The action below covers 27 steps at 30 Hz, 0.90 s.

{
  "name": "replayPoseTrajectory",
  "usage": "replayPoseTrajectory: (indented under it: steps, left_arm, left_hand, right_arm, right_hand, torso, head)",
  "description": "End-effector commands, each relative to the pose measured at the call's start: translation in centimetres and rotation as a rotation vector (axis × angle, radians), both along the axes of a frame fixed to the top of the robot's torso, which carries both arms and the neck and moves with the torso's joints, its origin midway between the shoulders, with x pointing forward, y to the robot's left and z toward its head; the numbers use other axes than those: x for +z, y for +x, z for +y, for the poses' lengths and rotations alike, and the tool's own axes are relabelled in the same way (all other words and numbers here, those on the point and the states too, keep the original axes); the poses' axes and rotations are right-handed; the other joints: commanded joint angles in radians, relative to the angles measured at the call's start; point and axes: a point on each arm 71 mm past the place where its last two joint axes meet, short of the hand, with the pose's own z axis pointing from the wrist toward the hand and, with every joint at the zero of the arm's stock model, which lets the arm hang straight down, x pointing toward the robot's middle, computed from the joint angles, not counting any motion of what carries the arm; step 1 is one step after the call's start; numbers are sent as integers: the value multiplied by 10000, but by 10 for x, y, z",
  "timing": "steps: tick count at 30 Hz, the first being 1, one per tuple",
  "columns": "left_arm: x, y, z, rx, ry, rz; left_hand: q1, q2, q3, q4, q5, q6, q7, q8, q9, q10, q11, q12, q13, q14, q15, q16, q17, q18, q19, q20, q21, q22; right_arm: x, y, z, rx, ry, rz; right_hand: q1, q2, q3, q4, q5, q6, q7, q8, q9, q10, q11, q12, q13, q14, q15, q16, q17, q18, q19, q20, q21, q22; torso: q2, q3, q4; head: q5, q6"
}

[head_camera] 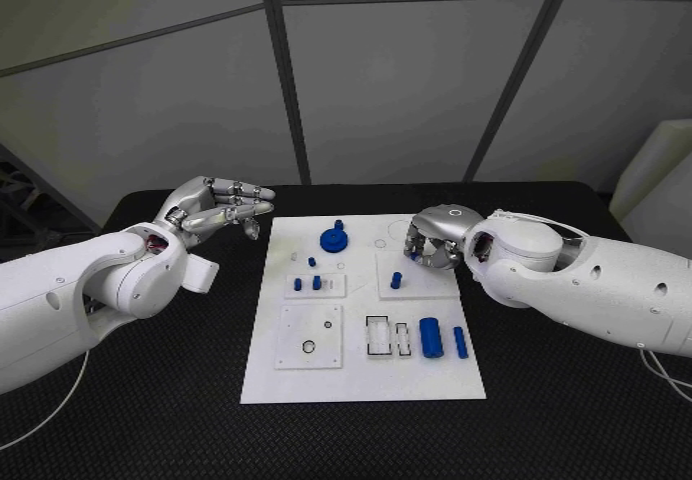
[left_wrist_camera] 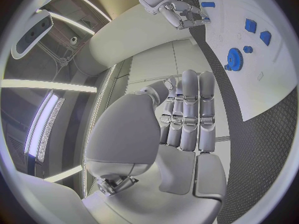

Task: Assemble the parts on the task board

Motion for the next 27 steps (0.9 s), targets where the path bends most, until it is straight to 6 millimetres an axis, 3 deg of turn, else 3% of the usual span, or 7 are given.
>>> replayPoseTrajectory:
  steps: [1,18,27]
  left_arm:
    - [1,0,0,-90,-109,-13]
    - [0,2,2,-15,-64,46]
    - [-1,3,1,2,-163,99]
  left_hand:
    - [-26,37,-53,-11,60,-57,7,-43,-12,-51,6,-63,8,-84,19,-53,-14,-38,-49,1,-34,-9]
    - [-22,39,-54,-19,63,-65,10,-49,-14,-60,9,-67,9,-87,20,-63,-19,-37,-48,2,-45,-16]
    - [-25,42,-58,-23,65,-79,17,-58,-18,-72,15,-72,10,-88,23,-74,-24,-37,-46,3,-56,-23]
  right_arm:
    - [9,-3,5,223,519,-701]
    - [20,-20,6,480,1157,-1050]
    - [32,-46,38,1561,2244,-956]
  right_hand:
    - [-48,46,9,-50,68,67,-15,31,15,50,5,-38,-6,221,-59,5,-27,-73,740,-85,5,2115]
    - [-167,-13,-12,-125,62,82,-15,9,25,59,7,-54,-54,211,-59,5,-59,-71,735,-92,-2,2109]
    - [-199,-38,-15,-159,65,80,-15,-4,27,53,9,-60,-73,200,-64,-19,-105,-72,738,-96,3,2115]
  torso:
    - [-8,-4,-2]
    - [-4,-13,3]
    - [0,-22,21]
  head:
    - [-22,10]
    - [-36,64]
    - [120,25]
